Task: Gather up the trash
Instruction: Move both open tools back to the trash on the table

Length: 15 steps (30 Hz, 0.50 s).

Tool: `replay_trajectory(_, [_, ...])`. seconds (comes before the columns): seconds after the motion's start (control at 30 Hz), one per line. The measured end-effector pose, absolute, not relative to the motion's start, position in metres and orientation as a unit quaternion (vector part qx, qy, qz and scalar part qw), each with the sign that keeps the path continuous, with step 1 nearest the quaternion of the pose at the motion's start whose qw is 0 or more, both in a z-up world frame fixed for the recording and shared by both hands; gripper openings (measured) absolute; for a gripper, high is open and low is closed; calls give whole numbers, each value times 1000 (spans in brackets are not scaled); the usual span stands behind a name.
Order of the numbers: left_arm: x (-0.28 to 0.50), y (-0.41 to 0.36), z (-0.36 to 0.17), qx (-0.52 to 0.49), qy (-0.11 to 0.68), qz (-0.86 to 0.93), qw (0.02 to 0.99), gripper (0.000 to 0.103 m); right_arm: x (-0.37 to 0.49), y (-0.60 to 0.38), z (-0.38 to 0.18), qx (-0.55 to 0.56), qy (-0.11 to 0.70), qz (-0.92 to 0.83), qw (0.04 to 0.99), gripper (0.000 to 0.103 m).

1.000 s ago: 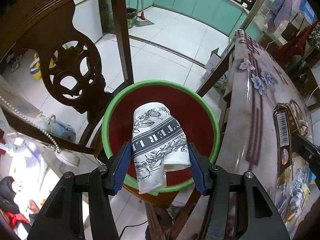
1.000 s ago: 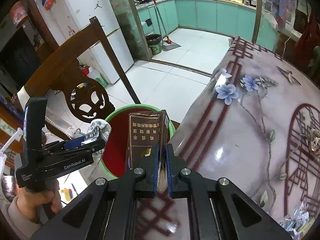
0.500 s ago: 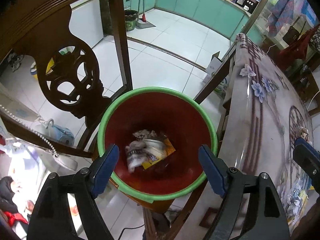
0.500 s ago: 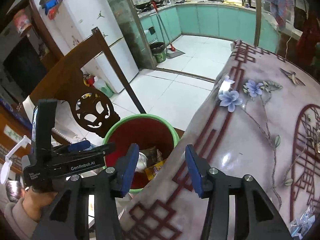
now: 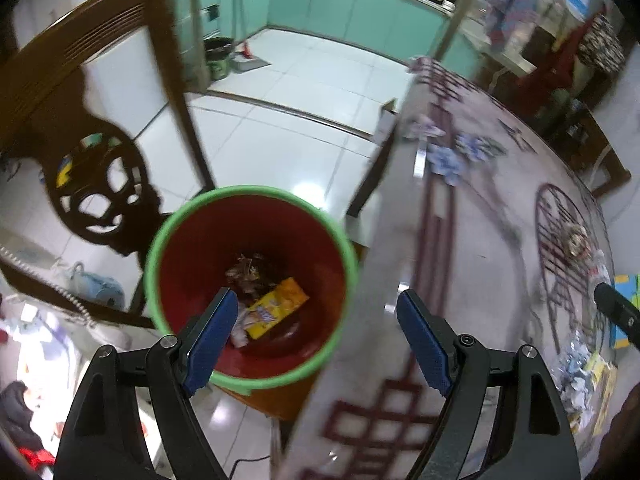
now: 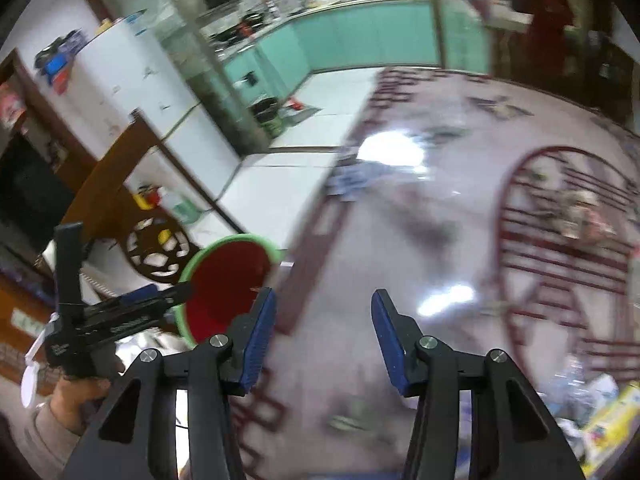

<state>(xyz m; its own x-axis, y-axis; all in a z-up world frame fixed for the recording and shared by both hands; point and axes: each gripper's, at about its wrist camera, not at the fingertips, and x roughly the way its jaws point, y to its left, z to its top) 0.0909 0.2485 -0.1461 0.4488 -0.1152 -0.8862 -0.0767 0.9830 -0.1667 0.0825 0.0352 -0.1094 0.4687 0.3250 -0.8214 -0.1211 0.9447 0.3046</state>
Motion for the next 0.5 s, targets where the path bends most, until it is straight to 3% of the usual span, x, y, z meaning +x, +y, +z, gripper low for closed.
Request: replay_trajectory(0.5, [66, 83, -134, -24, 525, -155, 836, 82, 3, -210, -98, 148, 516, -89, 839, 48])
